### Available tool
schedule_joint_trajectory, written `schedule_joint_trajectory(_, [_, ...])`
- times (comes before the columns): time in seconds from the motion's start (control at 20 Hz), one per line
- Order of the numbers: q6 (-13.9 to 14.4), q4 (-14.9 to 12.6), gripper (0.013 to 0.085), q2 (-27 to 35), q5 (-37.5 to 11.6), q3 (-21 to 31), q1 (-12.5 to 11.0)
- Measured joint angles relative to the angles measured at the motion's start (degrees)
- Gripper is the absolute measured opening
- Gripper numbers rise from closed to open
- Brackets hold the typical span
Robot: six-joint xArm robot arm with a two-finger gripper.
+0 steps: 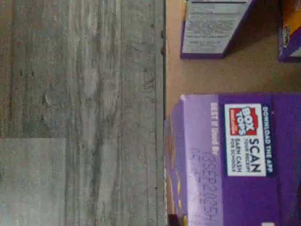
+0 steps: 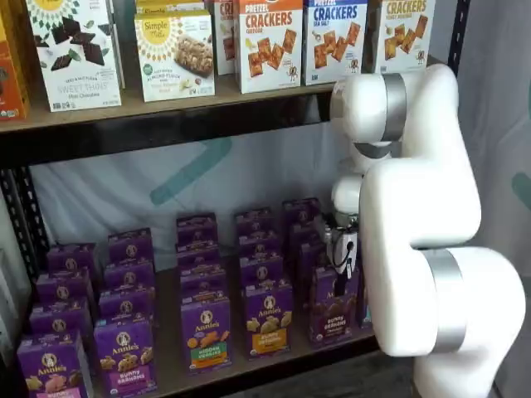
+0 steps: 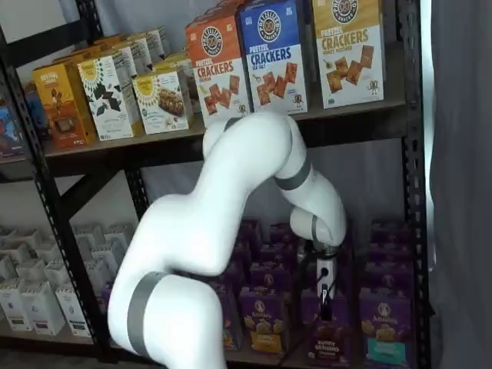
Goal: Pick up the purple box with a brown patch in the center, on the bottom shelf, the fifth box from the left
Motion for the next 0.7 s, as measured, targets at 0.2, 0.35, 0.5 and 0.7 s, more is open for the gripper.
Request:
schedule_joint_trajectory(0.2, [-1.9,1.6,0.0330,-2.8,-0.6,3.9,-0.4])
schedule_joint_trajectory(0.35, [-3.3,3.1,0.0330,-4.7,-1.4,6.7,-0.5])
schedule_joint_trajectory(0.5, [-4.9,4.8,0.0330,-7.2,-2.3,10.3,-0.4])
schedule_joint_trajectory(0.7, [-5.9,6.2,0.0330,-11.1,-3.9,15.6,0.0])
